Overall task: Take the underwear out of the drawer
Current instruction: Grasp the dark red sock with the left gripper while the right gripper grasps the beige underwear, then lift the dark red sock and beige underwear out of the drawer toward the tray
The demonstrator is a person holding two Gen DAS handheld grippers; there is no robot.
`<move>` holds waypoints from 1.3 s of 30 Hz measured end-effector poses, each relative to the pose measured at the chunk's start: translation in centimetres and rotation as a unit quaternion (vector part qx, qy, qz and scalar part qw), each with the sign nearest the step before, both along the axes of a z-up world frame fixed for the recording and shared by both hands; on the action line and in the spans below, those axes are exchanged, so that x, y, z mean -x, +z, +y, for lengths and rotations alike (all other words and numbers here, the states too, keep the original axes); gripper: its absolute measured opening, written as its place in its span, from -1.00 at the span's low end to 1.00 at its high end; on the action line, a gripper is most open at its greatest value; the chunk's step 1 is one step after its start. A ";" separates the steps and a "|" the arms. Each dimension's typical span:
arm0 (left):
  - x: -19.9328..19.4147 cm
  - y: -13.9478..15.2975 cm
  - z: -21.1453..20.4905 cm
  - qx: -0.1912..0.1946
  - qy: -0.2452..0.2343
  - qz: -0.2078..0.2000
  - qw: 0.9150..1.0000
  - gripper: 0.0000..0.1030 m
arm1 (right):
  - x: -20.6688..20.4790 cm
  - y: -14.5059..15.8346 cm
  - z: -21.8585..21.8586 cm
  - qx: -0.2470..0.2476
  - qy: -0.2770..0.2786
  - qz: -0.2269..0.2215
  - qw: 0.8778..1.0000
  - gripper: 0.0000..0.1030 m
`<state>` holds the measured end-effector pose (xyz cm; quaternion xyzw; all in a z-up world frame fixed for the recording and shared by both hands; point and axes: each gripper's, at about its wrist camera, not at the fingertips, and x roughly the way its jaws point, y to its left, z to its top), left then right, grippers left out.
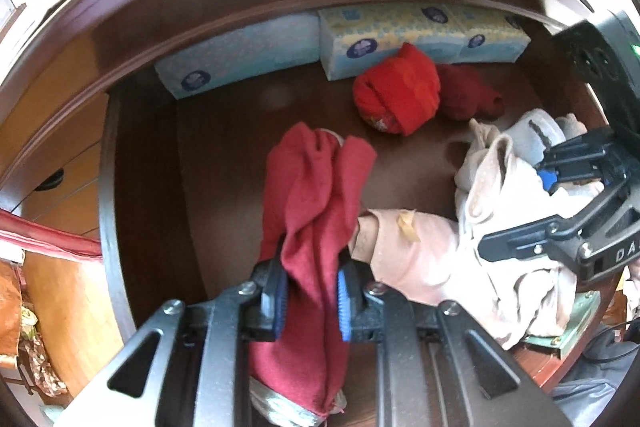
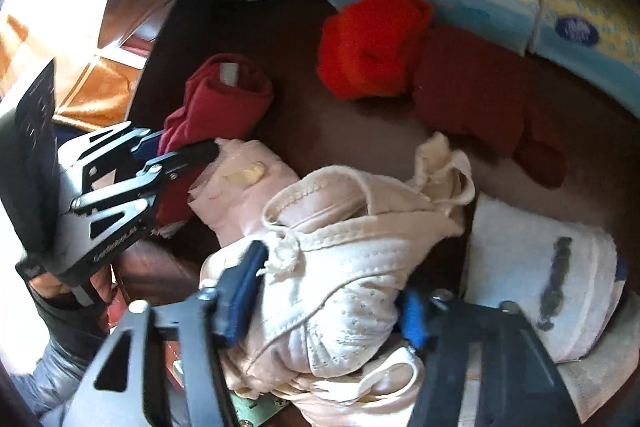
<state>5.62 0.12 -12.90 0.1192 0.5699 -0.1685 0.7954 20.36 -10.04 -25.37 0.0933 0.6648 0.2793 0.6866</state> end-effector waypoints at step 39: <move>8.1 4.8 5.7 0.094 0.022 -0.172 0.980 -0.68 | 6.0 9.2 -2.8 0.023 -0.036 -0.312 0.949 -0.22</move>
